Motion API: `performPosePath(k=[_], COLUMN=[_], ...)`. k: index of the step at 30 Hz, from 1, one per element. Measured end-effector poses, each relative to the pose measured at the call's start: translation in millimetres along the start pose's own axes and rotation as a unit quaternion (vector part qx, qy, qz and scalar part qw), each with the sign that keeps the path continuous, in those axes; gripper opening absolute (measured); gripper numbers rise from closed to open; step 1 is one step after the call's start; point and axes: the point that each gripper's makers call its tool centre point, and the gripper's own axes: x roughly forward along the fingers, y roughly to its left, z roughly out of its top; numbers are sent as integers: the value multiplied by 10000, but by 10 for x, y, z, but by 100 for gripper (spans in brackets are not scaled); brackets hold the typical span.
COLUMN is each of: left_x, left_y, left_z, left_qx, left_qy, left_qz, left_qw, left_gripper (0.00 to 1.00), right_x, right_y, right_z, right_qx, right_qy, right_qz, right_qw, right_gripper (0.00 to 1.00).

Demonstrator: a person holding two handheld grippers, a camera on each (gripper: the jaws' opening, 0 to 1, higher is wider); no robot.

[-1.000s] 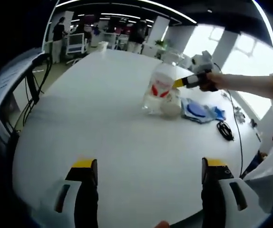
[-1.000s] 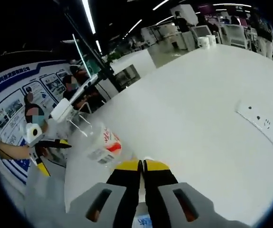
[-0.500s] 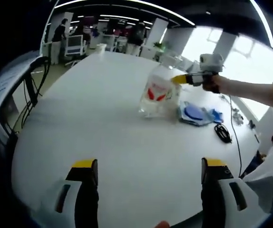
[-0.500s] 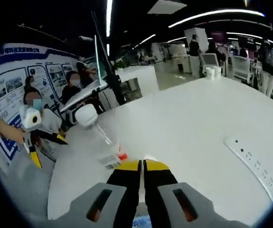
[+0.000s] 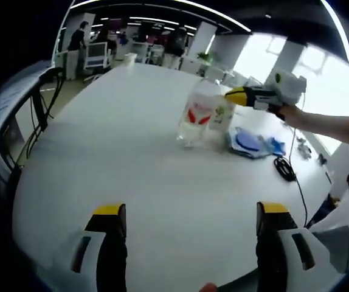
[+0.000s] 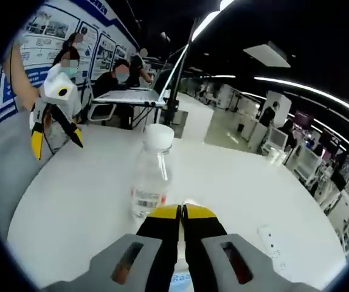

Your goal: Arrange the tabletop items into an orderly group along one side of the table until the central work area is clear of visible clutter.

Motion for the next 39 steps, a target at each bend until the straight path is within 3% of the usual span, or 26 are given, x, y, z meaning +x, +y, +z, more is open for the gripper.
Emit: performPosePath(k=[2, 6, 12, 16, 19, 29, 37, 39], left_x=[-4, -2, 16, 12, 13, 2, 20, 23], left_y=[-5, -3, 17, -7, 2, 21, 27, 5], left_z=[7, 2, -14, -12, -34, -65, -56, -59], left_qx=[-2, -9, 50, 87, 74, 31, 18, 38], left_qy=[-21, -20, 26, 30, 53, 68, 65, 73], left_qz=[-9, -5, 43, 12, 22, 35, 27, 5], left_qw=[10000, 10000, 10000, 10000, 10000, 10000, 10000, 10000], left_gripper=[85, 85, 85, 85, 85, 85, 86, 86], right_x=[-2, 16, 68, 108, 135, 177, 137, 132], right_y=[-3, 73, 184, 231, 262, 400, 444, 426], right_z=[-13, -39, -117, -131, -113, -136, -165, -166], right_qx=[-100, -828, -787, -1019, -1420, -1445, -1027, -1087], right_qy=[-29, 83, 118, 122, 141, 95, 60, 71], right_qz=[-99, -119, -125, -216, -282, -230, -195, -251], right_qw=[9999, 9965, 9967, 9945, 9894, 9892, 9945, 9937], right_gripper=[0, 0, 0, 0, 0, 0, 0, 0])
